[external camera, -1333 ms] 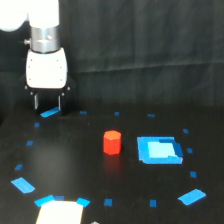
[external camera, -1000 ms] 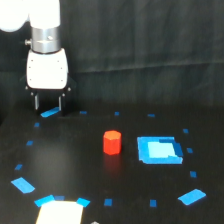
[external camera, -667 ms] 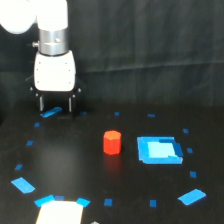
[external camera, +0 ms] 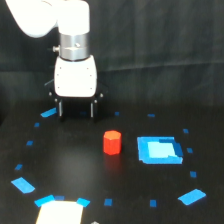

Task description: Pick up the red object from the table

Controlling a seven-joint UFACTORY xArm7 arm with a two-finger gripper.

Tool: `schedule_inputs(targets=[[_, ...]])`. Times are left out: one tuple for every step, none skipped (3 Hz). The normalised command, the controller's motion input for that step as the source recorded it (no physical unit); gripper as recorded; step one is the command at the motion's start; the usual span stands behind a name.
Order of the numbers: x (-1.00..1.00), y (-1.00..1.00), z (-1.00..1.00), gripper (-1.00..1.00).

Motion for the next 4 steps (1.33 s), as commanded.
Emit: schedule_inputs(targets=[[1.00,-0.61,-0.35,0.86],[1.00,-0.98,-0.54,1.00],[-1.00,-0.78,-0.19,1.00],[-0.84,-0.53,-0.35,0.70]])
